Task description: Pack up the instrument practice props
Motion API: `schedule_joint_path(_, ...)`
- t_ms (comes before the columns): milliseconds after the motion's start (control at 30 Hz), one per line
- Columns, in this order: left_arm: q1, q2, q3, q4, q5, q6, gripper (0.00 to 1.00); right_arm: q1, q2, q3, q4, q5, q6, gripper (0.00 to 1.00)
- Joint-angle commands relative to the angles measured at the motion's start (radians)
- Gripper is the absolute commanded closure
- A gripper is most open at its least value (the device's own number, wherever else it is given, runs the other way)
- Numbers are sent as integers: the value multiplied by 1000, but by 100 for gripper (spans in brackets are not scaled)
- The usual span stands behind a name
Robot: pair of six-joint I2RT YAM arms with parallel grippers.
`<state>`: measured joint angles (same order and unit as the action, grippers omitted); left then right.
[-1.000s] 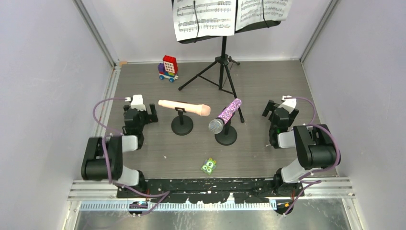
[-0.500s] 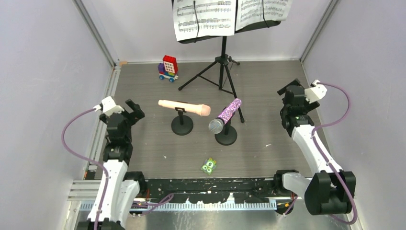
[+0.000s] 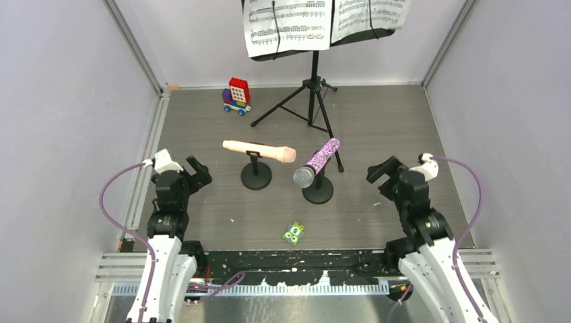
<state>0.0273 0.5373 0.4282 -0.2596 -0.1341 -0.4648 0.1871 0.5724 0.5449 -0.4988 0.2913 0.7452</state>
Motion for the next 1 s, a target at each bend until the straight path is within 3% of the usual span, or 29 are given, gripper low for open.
schedule_joint_path(0, -3, -14, -34, 64, 42, 12, 0, 111, -197, -71, -92, -39, 16, 2)
schedule_joint_path(200, -2, 25, -64, 138, 73, 27, 0, 150, -258, -61, -171, -123, 23, 3)
schedule_joint_path(400, -2, 60, -101, 237, 104, 37, 0, 215, -250, -85, -129, -139, 6, 7)
schedule_joint_path(600, -2, 96, -136, 333, 115, 42, 0, 362, -77, -74, -11, -39, -50, 6)
schedule_joint_path(767, -2, 119, -143, 351, 111, 44, 0, 557, -5, -115, 166, 91, -116, 6)
schedule_joint_path(967, -2, 122, -146, 352, 101, 48, 0, 799, -54, -301, 582, 195, -247, 5)
